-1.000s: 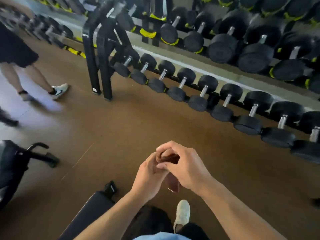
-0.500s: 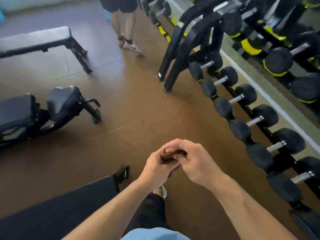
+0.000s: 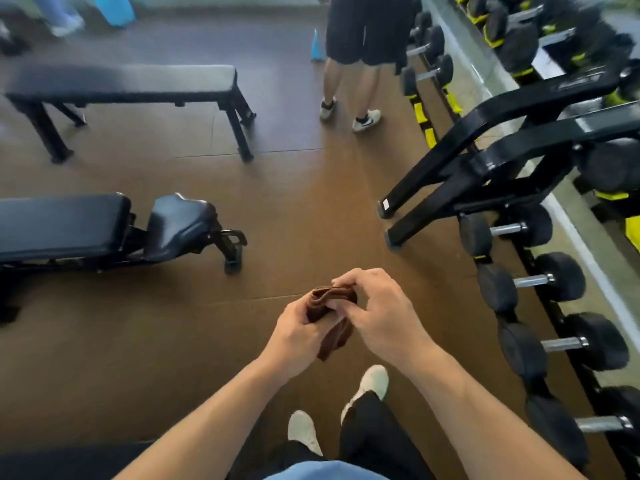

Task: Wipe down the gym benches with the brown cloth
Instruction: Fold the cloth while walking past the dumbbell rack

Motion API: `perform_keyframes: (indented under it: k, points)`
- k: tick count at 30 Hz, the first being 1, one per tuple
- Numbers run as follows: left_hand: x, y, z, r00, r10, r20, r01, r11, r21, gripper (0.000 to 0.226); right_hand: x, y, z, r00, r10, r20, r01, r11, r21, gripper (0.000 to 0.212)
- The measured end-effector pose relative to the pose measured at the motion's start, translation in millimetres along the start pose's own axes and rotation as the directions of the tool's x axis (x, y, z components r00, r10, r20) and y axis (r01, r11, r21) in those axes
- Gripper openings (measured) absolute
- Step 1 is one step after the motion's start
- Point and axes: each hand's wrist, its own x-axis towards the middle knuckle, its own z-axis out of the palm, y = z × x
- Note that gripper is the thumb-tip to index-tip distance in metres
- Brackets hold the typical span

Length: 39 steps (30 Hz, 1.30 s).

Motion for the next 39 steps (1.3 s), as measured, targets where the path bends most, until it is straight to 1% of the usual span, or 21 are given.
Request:
perform_keyframes:
  k: [1,3,6,9,12,14,16,19,23,25,28,31,35,39]
  points:
    - [18.4,4.1,-3.3,1.000,-0.002,-0.027,0.002,1.000,-0.003,0.019,20.2,1.3,-3.6,1.000,-0.015,0.005,0.014,1.000,0.026,0.015]
    - [58.7,10.7,-9.3,0.997,-0.023,-0.069,0.022,1.000,-0.018,0.016,62.4,4.3,-13.6,0.999,-0.039,0.036,0.034,0.991,0.132,0.013]
    - [118.3,23.2,-14.5,0.989,-0.098,-0.109,0.091,0.994,-0.065,0.013,129.1,4.3,-38.9,0.996,-0.066,0.067,0.046,0.962,0.268,0.012]
    - [177.1,36.9,-14.8,0.975,-0.151,-0.161,0.138,0.986,-0.092,0.020,200.0,-0.4,-72.4,0.993,-0.103,0.050,0.080,0.936,0.344,0.016]
    - [232.4,55.9,-16.2,0.959,-0.192,-0.210,0.164,0.976,-0.144,0.027,271.5,-16.9,-108.3,0.986,-0.163,0.030,0.134,0.891,0.434,0.014]
    - [265.9,66.7,-18.8,0.945,-0.219,-0.241,0.183,0.969,-0.165,0.032,318.4,-31.3,-127.5,0.978,-0.205,0.029,0.169,0.870,0.463,0.014]
    - [296.5,76.4,-24.5,0.927,-0.259,-0.270,0.207,0.956,-0.207,0.029,362.6,-43.4,-138.1,0.970,-0.235,0.057,0.183,0.865,0.466,0.013]
    - [343.6,86.8,-45.9,0.907,-0.289,-0.306,0.215,0.943,-0.253,0.027,427.5,-53.1,-138.4,0.967,-0.239,0.086,0.175,0.873,0.456,0.013]
    - [410.7,96.7,-98.7,0.888,-0.319,-0.331,0.240,0.936,-0.258,0.031,518.9,-54.5,-124.9,0.981,-0.180,0.069,0.124,0.864,0.488,0.011]
    - [443.3,105.1,-132.5,0.899,-0.314,-0.306,0.249,0.940,-0.233,0.037,566.8,-55.8,-116.5,0.992,-0.120,0.037,0.084,0.857,0.509,0.011]
    - [489.6,122.2,-185.5,0.915,-0.315,-0.251,0.285,0.947,-0.149,0.041,634.7,-62.8,-108.7,1.000,-0.013,-0.018,0.020,0.847,0.531,0.011]
    - [533.4,141.8,-230.9,0.921,-0.311,-0.235,0.305,0.950,-0.062,0.047,697.5,-73.9,-104.9,0.999,0.044,-0.027,-0.022,0.838,0.545,0.013]
    - [595.5,160.7,-271.6,0.908,-0.346,-0.235,0.360,0.933,0.018,0.036,770.7,-81.8,-105.3,0.995,0.097,-0.025,-0.070,0.846,0.528,0.015]
    - [658.7,169.8,-294.6,0.887,-0.372,-0.275,0.404,0.912,0.071,0.026,843.4,-75.6,-106.4,0.992,0.114,0.047,-0.123,0.856,0.502,0.019]
